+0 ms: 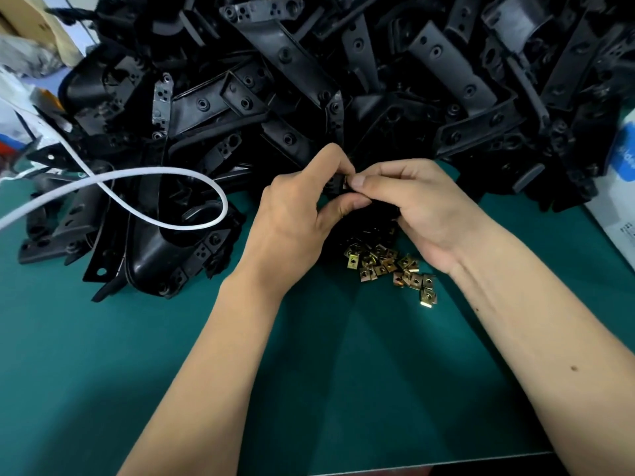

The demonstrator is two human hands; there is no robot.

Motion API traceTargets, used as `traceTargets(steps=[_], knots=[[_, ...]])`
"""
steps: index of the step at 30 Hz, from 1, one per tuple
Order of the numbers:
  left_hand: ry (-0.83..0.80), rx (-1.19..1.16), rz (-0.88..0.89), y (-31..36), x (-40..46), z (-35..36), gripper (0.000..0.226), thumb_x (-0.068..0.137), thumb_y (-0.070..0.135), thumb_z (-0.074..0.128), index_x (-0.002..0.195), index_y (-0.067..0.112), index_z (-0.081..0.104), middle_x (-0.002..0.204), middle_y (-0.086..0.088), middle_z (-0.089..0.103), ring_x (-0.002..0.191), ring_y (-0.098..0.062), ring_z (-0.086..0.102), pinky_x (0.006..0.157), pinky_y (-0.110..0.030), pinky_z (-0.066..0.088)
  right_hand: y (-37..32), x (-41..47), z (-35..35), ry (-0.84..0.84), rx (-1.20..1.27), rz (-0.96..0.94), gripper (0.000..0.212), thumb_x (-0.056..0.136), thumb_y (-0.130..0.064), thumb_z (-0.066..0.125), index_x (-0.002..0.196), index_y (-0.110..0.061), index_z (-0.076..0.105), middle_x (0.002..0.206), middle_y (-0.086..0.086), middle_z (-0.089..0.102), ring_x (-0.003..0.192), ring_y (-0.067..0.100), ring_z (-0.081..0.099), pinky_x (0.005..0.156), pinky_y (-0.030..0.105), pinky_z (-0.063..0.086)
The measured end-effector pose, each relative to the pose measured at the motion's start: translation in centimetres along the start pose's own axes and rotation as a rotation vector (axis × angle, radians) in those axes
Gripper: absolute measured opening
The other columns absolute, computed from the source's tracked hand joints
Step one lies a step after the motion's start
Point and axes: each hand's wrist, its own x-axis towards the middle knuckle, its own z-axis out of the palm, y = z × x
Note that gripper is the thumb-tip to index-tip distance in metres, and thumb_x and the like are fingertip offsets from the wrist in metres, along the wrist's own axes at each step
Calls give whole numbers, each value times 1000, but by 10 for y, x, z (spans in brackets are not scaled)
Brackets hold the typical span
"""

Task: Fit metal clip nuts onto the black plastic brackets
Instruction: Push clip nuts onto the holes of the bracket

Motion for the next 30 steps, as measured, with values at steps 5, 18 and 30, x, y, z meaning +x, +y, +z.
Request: traceTargets(steps=[5, 18, 30], knots=[[32, -41, 2, -2, 2, 2, 24, 101, 38, 66, 107, 17, 58, 69, 15, 51, 58, -7, 47, 54, -11, 31, -1, 0, -8, 19, 18, 7, 20, 99, -28, 66, 91, -17, 82, 102, 10, 79, 107, 28, 72, 103, 51, 48], [-41, -173, -10, -6, 1, 3, 19, 101, 33, 66, 115, 22, 57, 80, -2, 62, 56, -26, 53, 55, -45, 43, 3, 4, -14, 21, 8, -129, 17, 97, -20, 70, 86, -11, 80, 81, 7, 75, 76, 15, 73, 62, 18, 52], [-38, -172, -30, -14, 3, 0, 19, 97, 36, 71, 105, 23, 61, 79, -5, 61, 64, -33, 54, 58, -45, 44, 5, 9, -16, 39, -225, -84, 31, 99, -1, 40, 106, -10, 69, 99, 3, 66, 95, 12, 58, 84, 31, 48]])
